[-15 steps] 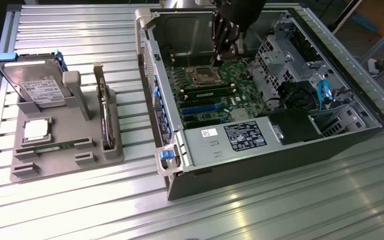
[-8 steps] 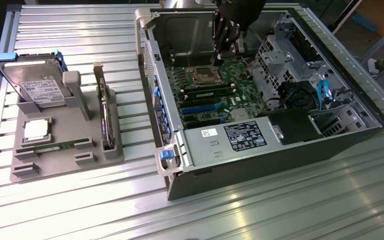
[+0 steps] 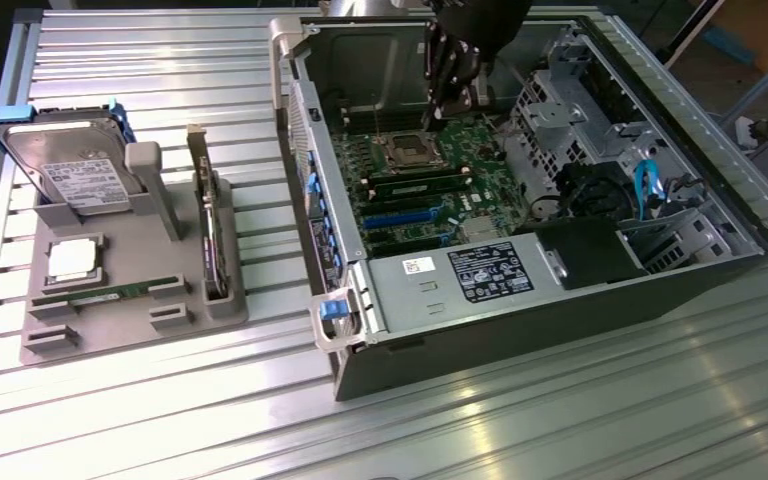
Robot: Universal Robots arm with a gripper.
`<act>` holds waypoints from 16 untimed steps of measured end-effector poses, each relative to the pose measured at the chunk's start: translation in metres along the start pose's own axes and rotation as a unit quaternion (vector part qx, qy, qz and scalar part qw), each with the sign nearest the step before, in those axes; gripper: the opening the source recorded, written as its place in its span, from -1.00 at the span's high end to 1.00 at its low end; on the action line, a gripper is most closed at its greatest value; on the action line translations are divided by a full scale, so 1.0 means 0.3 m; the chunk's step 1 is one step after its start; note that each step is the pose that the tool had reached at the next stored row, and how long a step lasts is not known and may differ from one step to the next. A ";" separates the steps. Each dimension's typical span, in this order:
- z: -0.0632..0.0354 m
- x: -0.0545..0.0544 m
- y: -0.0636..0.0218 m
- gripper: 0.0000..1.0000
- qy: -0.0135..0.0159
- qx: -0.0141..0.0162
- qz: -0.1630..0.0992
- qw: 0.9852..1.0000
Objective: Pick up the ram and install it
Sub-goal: 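Press down the ram until it locks into place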
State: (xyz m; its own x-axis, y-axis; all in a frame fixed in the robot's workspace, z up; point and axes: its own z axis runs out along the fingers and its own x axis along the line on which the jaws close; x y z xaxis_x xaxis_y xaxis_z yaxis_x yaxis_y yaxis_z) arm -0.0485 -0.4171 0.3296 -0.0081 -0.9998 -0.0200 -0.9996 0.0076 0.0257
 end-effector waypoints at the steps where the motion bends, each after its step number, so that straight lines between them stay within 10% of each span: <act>1: 0.000 0.000 0.000 0.79 0.000 0.000 0.000 1.000; 9: 0.001 0.000 0.000 0.79 -0.001 0.001 0.033 0.999; 16: 0.004 0.000 0.000 0.79 -0.003 0.002 0.117 0.993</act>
State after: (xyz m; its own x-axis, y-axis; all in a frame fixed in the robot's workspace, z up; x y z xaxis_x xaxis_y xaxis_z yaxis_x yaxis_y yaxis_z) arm -0.0485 -0.4171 0.3284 -0.2408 -0.9704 -0.0200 -0.9704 0.2403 0.0258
